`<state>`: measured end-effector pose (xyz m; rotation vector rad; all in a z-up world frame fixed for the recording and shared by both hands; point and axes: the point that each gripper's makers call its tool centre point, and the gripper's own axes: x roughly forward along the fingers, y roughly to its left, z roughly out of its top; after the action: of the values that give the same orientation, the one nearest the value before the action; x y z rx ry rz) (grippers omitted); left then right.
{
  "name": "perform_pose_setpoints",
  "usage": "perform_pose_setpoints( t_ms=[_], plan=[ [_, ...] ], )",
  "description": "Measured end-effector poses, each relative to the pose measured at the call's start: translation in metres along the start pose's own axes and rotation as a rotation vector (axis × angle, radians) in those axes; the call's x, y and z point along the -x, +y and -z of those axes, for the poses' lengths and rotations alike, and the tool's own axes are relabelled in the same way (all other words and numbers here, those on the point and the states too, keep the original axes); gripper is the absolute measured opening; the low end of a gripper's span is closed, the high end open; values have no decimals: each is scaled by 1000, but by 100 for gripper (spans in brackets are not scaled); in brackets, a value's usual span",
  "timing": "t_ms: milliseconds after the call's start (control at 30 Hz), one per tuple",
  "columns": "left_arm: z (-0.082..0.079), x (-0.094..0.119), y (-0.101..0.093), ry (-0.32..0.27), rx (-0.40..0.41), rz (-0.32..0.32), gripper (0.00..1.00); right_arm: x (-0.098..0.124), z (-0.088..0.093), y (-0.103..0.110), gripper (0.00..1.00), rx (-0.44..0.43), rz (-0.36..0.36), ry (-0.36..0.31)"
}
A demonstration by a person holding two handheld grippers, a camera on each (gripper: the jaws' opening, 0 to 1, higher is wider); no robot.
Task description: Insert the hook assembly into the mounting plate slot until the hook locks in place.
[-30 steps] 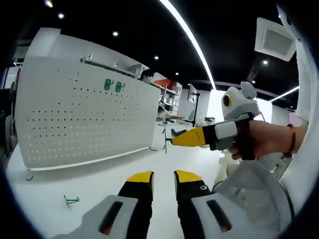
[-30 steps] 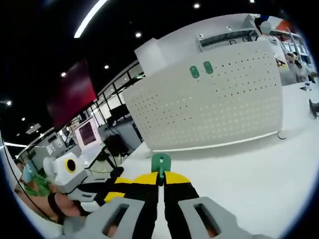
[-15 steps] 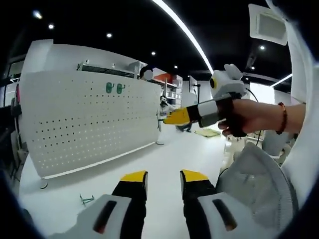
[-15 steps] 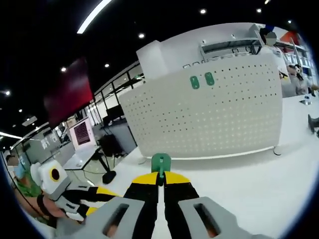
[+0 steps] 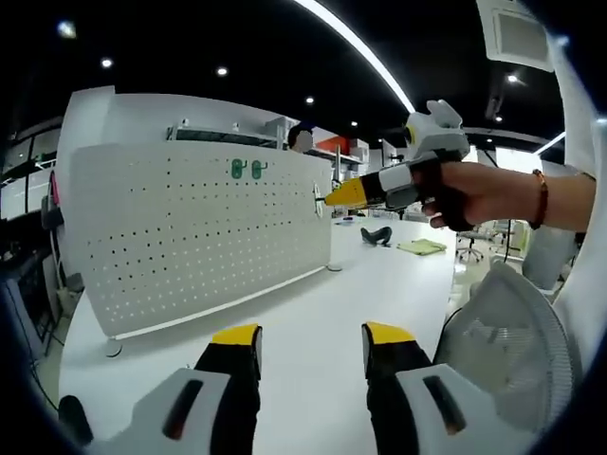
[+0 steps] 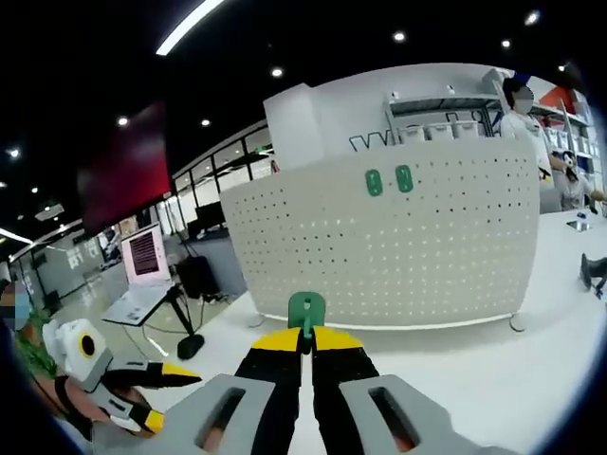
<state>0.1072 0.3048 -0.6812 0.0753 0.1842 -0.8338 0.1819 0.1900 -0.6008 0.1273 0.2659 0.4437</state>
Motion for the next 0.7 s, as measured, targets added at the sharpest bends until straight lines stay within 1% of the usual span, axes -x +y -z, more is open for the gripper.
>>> perform_pose_setpoints(
  t_ms=[33,100,167,300,400,500,567,633,700],
  plan=[
    [0,0,1,0,2,-5,49,-3,-3,0,1,5,2,-5],
    [0,1,2,-11,8,-10,48,-6,-8,-2,1,3,9,-15],
    [2,2,3,-16,19,-15,50,-10,-14,-4,1,14,18,-25],
    [9,2,3,1,20,-9,53,-19,-26,-7,1,34,26,-35],
    [11,3,6,5,20,-10,52,-23,-35,-8,1,46,36,-59],
    [11,5,9,3,30,-11,52,-29,-39,-10,1,81,53,-63],
    [10,6,11,-5,14,-15,49,-34,-41,-10,1,77,52,-66],
    [10,5,15,-8,25,-17,51,-39,-44,-10,1,70,50,-74],
    [10,3,16,-9,20,-23,53,-44,-46,-8,1,83,53,-73]
  ],
)
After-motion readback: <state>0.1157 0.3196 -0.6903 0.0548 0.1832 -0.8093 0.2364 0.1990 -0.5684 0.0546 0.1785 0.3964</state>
